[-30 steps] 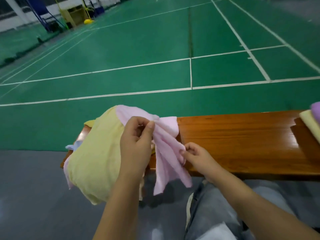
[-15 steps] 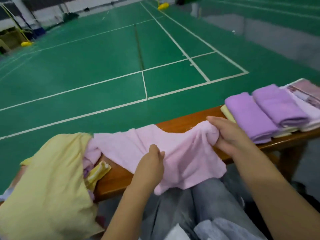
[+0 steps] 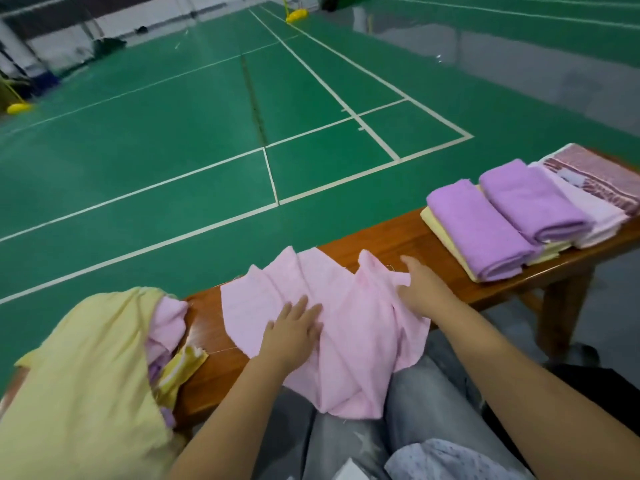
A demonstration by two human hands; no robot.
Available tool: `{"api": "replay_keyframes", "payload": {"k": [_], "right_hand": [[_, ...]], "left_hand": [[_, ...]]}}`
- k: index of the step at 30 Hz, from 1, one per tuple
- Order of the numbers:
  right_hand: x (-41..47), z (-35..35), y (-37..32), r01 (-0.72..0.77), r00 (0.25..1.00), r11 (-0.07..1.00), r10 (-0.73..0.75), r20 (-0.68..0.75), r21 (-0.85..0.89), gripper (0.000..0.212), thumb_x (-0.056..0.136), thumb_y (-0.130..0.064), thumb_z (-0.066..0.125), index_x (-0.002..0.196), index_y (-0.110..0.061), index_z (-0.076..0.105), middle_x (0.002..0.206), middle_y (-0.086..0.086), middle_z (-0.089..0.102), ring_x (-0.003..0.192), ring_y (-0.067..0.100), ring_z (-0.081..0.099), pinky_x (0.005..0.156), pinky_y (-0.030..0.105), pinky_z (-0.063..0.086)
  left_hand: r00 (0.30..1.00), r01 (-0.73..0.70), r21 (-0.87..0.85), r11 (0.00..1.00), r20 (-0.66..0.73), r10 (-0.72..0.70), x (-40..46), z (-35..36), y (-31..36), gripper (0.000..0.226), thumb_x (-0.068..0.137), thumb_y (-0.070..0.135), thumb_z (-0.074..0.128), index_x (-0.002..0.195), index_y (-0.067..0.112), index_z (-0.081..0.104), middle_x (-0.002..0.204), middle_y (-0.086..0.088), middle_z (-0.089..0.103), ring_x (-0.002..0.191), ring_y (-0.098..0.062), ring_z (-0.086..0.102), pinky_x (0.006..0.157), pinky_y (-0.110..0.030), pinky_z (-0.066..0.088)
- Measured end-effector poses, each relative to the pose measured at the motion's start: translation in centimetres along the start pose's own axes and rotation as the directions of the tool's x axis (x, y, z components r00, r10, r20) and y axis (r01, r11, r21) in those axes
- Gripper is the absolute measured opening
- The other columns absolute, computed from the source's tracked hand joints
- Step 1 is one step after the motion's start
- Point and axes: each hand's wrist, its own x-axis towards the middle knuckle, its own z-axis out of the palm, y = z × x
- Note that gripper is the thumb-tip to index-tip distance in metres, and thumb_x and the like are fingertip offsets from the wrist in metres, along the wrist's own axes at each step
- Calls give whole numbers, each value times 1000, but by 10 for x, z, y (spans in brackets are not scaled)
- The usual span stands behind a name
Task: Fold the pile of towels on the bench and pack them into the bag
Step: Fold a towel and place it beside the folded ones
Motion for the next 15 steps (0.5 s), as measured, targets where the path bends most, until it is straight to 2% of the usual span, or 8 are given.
{"api": "replay_keyframes", "payload": {"k": [3, 5, 7, 9, 10, 12, 14, 15], "right_hand": [[-6, 10, 21, -51, 992, 972, 24, -121, -227, 59, 94, -24, 57, 146, -20, 29, 146, 9, 35, 128, 30, 41, 100, 41, 41], [-6, 12, 29, -78, 985, 975, 43, -170, -208, 49, 94, -24, 57, 138, -16, 39, 135, 11, 44, 118, 29, 49, 91, 36, 45], [-5, 13, 30, -109, 980, 981, 78, -183, -164, 35, 94, -27, 57, 124, -12, 50, 123, 11, 52, 105, 28, 54, 82, 34, 47], [-5, 14, 24, -123, 964, 974, 72, -254, -192, 25, 93, -34, 57, 107, -13, 57, 112, 9, 52, 96, 24, 50, 81, 35, 47], [-6, 16, 19, -114, 950, 981, 61, -305, -160, 24, 92, -37, 57, 100, -14, 56, 108, 8, 49, 93, 23, 46, 80, 34, 45], [-9, 18, 6, -27, 928, 999, 33, -371, 21, 20, 93, -35, 56, 94, -15, 52, 102, 7, 48, 89, 21, 46, 73, 29, 41], [-13, 20, -9, 86, 931, 977, -9, -364, 194, 16, 96, -30, 51, 95, -15, 47, 91, 3, 52, 81, 18, 51, 62, 23, 40], [-17, 20, -18, 118, 940, 964, -32, -339, 238, 16, 97, -31, 49, 98, -16, 45, 85, -2, 51, 76, 15, 52, 58, 21, 39]], "left_hand": [[984, 175, 38, 984, -18, -175, -3, 13, -7, 54, 100, 55, 18, 151, 43, 5, 162, 4, 4, 146, -30, 13, 113, -54, 26], [964, 264, 35, 964, -42, -263, -7, 11, -7, 53, 99, 55, 21, 150, 43, 10, 158, 0, 17, 139, -32, 26, 107, -51, 36], [955, 294, 4, 956, -34, -294, -11, 11, -11, 51, 100, 53, 23, 149, 43, 15, 153, -4, 24, 132, -30, 34, 101, -45, 43], [958, 288, -25, 957, 0, -288, -16, 9, -14, 49, 101, 50, 23, 149, 39, 21, 150, -8, 26, 125, -28, 44, 97, -40, 46], [962, 274, -50, 960, 33, -273, -19, 8, -15, 47, 102, 48, 23, 148, 36, 26, 147, -10, 31, 121, -27, 49, 96, -38, 46], [966, 250, -111, 962, 100, -240, -24, 2, -17, 45, 103, 47, 23, 141, 30, 40, 136, -8, 50, 115, -26, 56, 94, -36, 45], [961, 265, -157, 951, 121, -248, -27, -6, -19, 45, 102, 48, 25, 131, 27, 52, 123, -5, 62, 105, -22, 60, 90, -30, 46], [961, 274, -164, 947, 88, -263, -26, -8, -22, 45, 102, 48, 26, 126, 25, 56, 116, -3, 65, 96, -20, 60, 85, -28, 47]]}}
